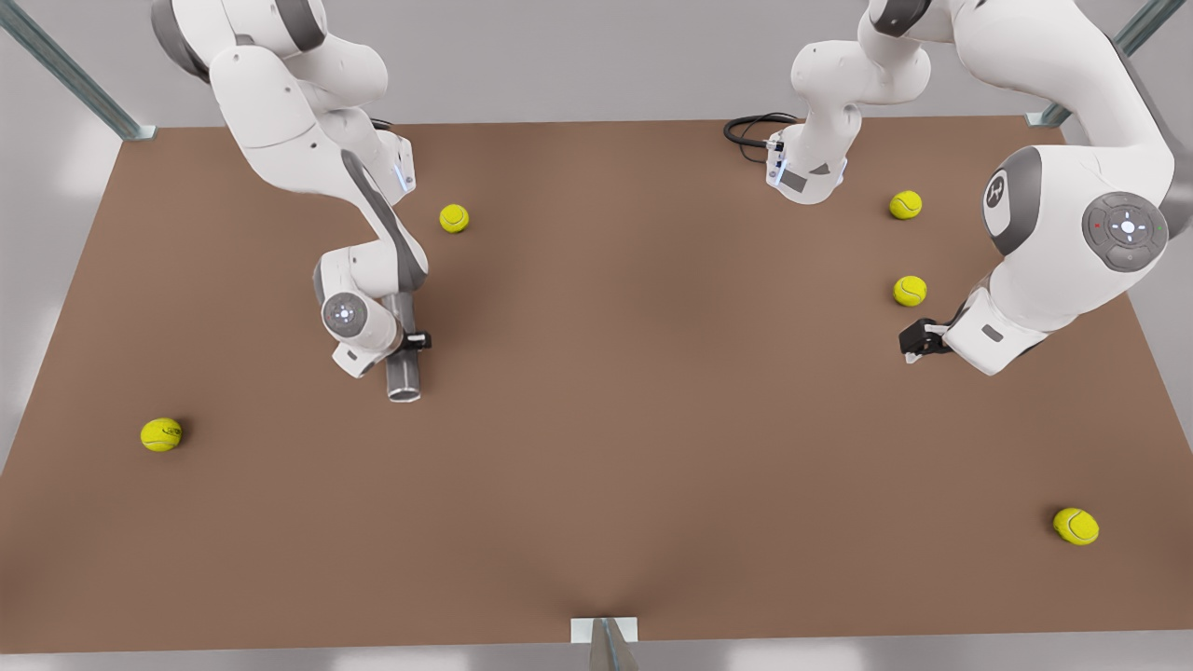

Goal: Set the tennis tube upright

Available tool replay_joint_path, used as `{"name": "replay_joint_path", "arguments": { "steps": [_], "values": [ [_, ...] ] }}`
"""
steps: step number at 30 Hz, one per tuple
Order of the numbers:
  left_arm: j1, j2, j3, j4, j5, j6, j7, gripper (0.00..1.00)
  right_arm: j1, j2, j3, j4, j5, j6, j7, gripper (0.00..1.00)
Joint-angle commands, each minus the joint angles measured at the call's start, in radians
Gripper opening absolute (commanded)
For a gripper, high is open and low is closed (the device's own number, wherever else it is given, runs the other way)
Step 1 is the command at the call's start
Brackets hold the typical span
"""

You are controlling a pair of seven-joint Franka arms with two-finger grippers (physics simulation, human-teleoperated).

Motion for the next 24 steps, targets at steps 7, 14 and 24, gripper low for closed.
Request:
{"name": "replay_joint_path", "arguments": {
  "steps": [7, 14, 24],
  "values": [
    [0.002, -0.001, 0.001, 0.002, -0.004, -0.004, 0.003, 1.00, 0.173, 0.035, 0.026, 0.309, -0.022, -0.199, -0.015, 0.70],
    [0.002, -0.001, 0.000, 0.002, -0.005, -0.010, 0.001, 1.00, 0.198, 0.217, 0.028, 0.724, -0.258, -0.208, -1.133, 0.70],
    [0.002, 0.000, 0.000, 0.000, -0.008, -0.022, -0.022, 1.00, 0.451, 0.487, 0.094, 1.068, -0.541, -0.192, -1.253, 0.70]
  ]
}}
